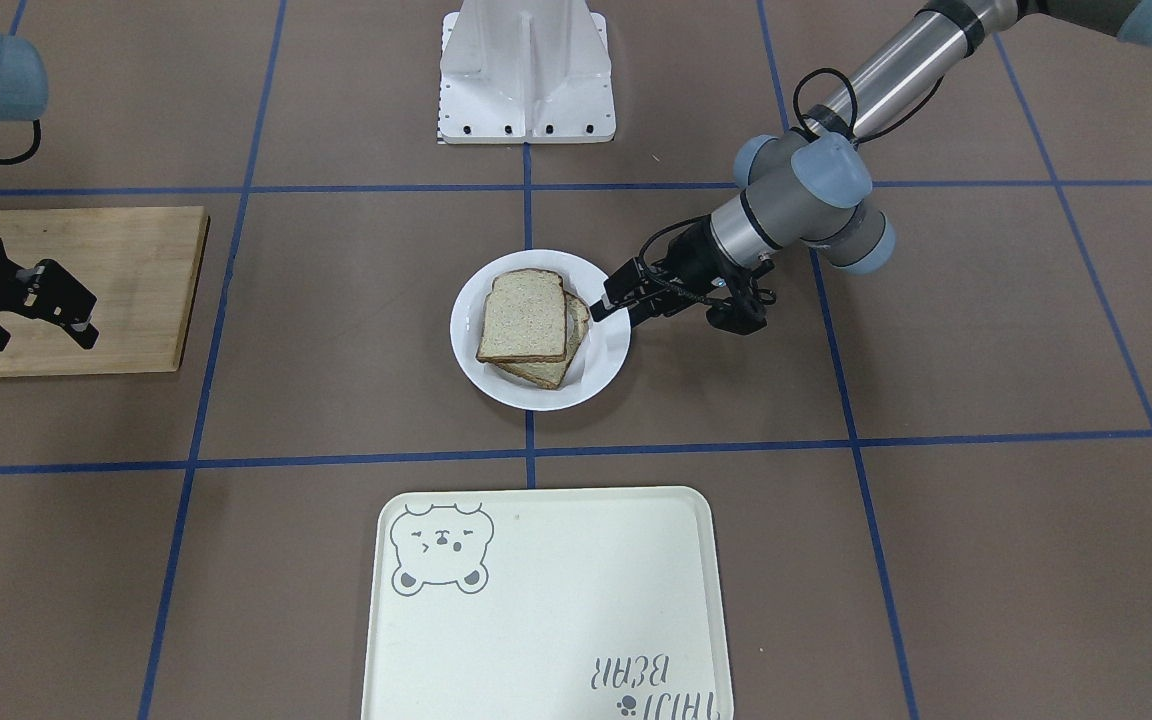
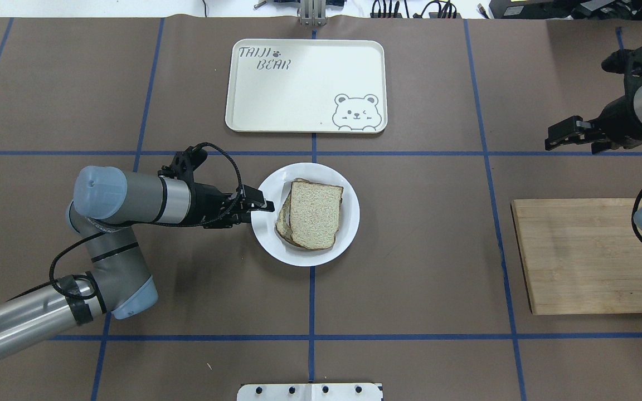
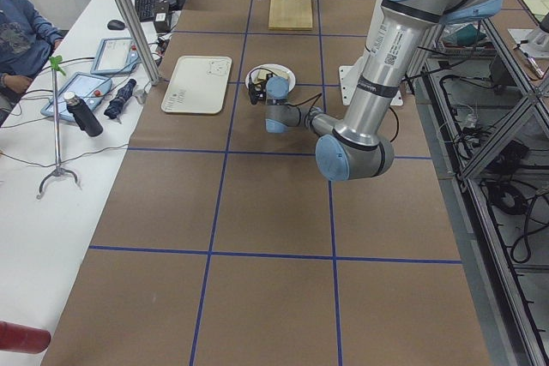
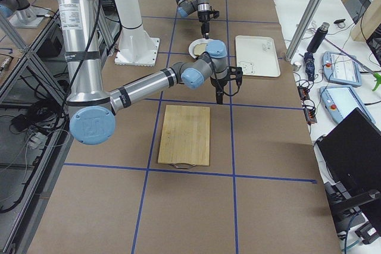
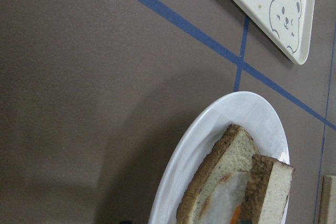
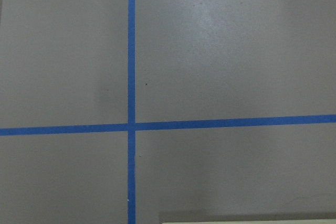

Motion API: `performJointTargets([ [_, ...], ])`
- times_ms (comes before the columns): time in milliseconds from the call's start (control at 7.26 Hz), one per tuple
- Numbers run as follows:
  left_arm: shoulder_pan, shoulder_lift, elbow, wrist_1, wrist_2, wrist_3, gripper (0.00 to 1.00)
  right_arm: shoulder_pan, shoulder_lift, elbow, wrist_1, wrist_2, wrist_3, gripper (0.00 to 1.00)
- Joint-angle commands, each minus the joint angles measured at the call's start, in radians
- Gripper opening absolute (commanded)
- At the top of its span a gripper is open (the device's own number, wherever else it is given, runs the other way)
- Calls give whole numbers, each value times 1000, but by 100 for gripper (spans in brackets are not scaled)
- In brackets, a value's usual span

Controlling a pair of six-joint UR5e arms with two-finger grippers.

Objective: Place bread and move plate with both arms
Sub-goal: 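Grip the white plate rim with the left gripper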

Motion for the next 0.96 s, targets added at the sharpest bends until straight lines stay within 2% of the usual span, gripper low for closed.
performJointTargets([
  [0, 17, -1, 4, 0, 1, 0, 60, 0, 1, -1, 0, 0, 0, 100],
  [276, 24, -1, 7, 0, 3, 0, 58, 0, 1, -1, 0, 0, 0, 100],
  [413, 38, -3, 9, 0, 21, 0, 54, 0, 1, -1, 0, 0, 0, 100],
  [551, 43, -7, 9, -1, 23, 0, 43, 0, 1, -1, 0, 1, 0, 100],
  [827, 44, -6, 9, -1, 23, 0, 0, 0, 0, -1, 0, 1, 0, 100],
])
